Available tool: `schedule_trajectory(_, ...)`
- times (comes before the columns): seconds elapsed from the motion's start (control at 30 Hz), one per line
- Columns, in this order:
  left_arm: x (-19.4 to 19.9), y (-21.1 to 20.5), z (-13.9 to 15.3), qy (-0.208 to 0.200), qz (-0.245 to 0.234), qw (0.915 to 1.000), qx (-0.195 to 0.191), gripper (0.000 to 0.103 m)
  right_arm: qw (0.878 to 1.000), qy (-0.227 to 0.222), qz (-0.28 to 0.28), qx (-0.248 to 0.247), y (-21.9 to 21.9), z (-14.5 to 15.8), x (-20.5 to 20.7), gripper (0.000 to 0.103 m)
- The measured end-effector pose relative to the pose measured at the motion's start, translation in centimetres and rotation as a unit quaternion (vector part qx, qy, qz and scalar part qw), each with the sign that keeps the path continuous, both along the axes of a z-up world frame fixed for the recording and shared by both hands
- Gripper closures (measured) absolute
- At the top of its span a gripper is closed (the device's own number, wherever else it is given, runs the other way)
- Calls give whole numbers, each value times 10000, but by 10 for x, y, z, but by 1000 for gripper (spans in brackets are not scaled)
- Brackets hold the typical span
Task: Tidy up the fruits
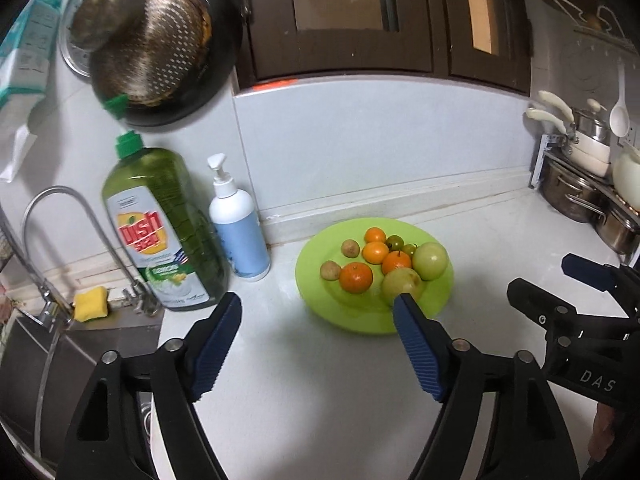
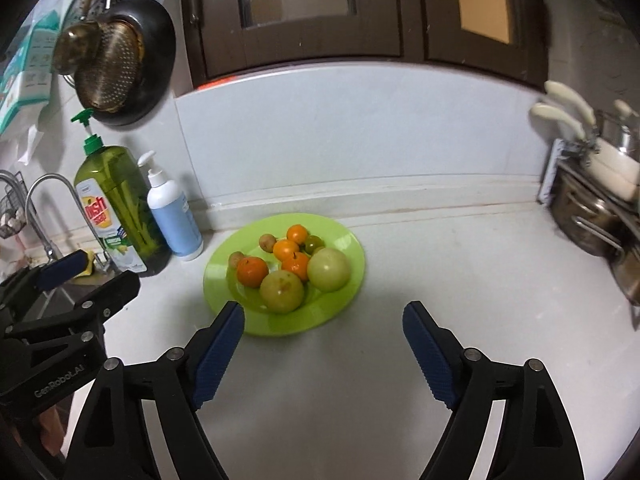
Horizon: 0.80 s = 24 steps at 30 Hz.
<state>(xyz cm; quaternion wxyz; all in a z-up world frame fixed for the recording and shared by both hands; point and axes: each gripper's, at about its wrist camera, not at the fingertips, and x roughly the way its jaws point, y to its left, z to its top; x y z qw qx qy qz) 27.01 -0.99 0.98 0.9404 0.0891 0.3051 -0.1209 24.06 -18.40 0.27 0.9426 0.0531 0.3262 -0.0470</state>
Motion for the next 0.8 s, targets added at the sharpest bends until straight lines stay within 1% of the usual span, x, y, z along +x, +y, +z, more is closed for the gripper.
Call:
schedule_trajectory(0.1, -22, 3, 3, -87, 62, 9999, -18, 20, 9999, -110, -58, -108, 1, 4, -20, 17)
schedule_trajectory(0.23, -49, 8, 7, -119, 287, 9994, -154, 18, 9996, -221, 7, -177, 2, 10, -45, 16)
schedule_trajectory(0.33, -71, 8, 12, -179, 477, 9985, -177, 16, 9992, -256, 125, -271, 1, 14, -62, 16)
schedule_trajectory(0.5, -112, 5, 20, -313, 668, 9970, -242, 9, 9981, -387, 352, -332, -4, 24, -95, 16)
schedule_trajectory(0.57, -127, 3, 24, -329, 722, 9963, -324, 8, 9975, -433, 403, -383, -7, 28, -109, 13)
schedule_trajectory(0.8, -173, -3, 34, -517, 850, 9943, -372, 3, 9968, -530, 491, -338, -17, 36, -151, 11)
